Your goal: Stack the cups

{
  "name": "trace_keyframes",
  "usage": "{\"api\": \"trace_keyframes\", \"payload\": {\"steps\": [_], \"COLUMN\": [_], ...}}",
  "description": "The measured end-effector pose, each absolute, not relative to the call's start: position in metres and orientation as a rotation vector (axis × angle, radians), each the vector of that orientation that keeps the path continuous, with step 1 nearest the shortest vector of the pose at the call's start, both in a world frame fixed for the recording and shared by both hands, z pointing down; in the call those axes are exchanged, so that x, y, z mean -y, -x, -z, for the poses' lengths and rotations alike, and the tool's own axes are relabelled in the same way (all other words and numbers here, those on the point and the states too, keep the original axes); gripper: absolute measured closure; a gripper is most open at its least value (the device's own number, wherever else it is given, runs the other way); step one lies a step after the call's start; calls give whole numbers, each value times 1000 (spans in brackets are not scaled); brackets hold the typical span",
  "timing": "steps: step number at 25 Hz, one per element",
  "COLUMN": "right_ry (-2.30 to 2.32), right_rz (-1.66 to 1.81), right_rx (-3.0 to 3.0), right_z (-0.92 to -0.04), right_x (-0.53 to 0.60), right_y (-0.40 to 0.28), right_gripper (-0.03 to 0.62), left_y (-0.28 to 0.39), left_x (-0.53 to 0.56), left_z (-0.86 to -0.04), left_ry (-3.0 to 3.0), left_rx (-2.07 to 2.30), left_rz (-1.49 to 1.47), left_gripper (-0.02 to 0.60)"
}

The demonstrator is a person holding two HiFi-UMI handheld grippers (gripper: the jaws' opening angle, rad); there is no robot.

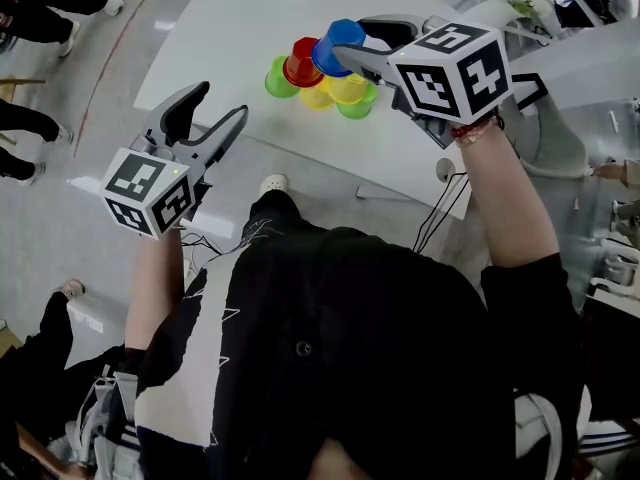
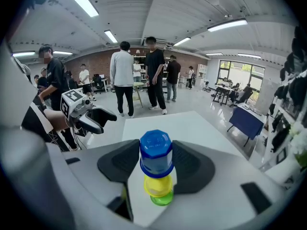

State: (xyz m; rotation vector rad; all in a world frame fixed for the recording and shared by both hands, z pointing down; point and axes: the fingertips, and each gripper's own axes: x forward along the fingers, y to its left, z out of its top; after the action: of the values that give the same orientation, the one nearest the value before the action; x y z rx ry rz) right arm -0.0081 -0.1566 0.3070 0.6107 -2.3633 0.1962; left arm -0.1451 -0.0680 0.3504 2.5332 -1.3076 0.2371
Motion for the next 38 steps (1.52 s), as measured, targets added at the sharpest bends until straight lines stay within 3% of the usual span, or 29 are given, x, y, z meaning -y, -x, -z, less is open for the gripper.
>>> {"api": "trace_keyframes", "payload": {"steps": [26, 30, 33, 36, 38], "right_ry": [-770, -977, -1178, -1313, -1364], "right_rz": [-240, -336, -378, -414, -440], "right_rx": [2500, 2655, 2732, 2758, 2773], "right_z": [-276, -241, -224, -221, -221], "right_x": [158, 163, 168, 165, 158], "right_y": [-10, -33, -59, -80, -89], "right_gripper": [362, 415, 530, 587, 592], "left_y": [138, 127, 114, 102, 94], "left_x": [81, 89, 98, 101, 100], "left_z": [-328, -307, -294, -281, -273], "left_ry": [-2585, -2619, -2660, -2691, -2702], "left_rx": [1270, 1252, 1237, 1235, 1235], "left_rz": [-176, -120, -95, -68, -48], "left_gripper": [279, 284, 302, 331, 356]}}
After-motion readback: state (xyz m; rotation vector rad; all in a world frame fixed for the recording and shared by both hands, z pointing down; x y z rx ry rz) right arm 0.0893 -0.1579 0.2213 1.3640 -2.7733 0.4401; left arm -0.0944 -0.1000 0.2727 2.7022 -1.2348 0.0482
